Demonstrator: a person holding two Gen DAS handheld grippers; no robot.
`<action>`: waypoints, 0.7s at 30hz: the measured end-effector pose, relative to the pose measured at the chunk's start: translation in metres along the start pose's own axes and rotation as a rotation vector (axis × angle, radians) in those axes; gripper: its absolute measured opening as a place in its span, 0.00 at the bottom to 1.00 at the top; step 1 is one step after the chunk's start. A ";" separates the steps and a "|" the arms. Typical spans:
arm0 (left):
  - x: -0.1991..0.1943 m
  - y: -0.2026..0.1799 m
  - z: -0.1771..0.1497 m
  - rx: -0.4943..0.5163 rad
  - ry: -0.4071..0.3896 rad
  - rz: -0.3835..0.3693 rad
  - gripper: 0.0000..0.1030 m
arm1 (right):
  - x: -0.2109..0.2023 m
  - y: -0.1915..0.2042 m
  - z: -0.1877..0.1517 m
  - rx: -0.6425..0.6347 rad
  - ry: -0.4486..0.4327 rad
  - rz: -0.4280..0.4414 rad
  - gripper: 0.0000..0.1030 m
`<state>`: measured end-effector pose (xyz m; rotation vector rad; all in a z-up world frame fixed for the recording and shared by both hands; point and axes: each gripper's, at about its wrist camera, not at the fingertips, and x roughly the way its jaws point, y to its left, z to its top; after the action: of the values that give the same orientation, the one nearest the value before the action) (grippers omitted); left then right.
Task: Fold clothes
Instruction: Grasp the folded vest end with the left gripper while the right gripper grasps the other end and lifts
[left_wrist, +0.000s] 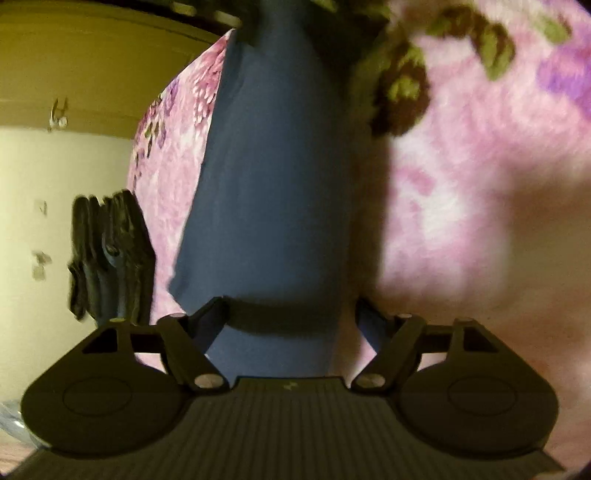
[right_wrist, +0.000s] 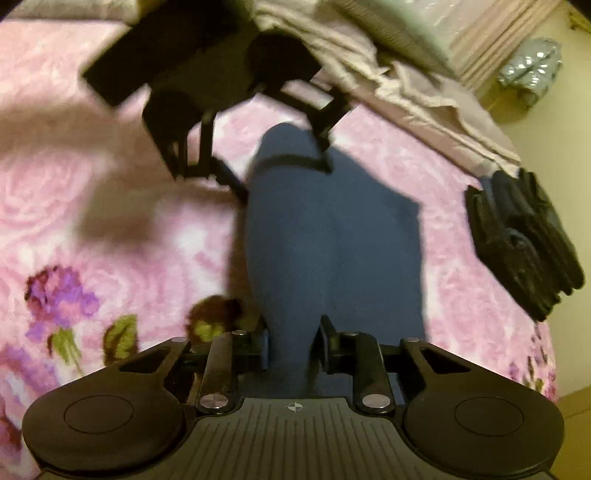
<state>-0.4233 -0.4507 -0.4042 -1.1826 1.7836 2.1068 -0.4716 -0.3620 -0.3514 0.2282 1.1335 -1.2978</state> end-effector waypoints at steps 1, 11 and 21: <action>0.001 0.002 0.001 0.004 0.005 0.018 0.62 | -0.004 0.000 -0.001 -0.001 0.001 -0.007 0.23; -0.014 0.045 0.012 -0.207 0.041 -0.098 0.29 | -0.035 0.007 -0.015 -0.005 0.000 -0.095 0.85; -0.029 0.071 0.012 -0.392 0.043 -0.143 0.26 | 0.012 0.025 -0.014 -0.084 0.084 -0.101 0.34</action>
<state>-0.4488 -0.4497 -0.3312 -1.4031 1.2869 2.4268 -0.4603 -0.3512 -0.3779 0.1664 1.2824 -1.3358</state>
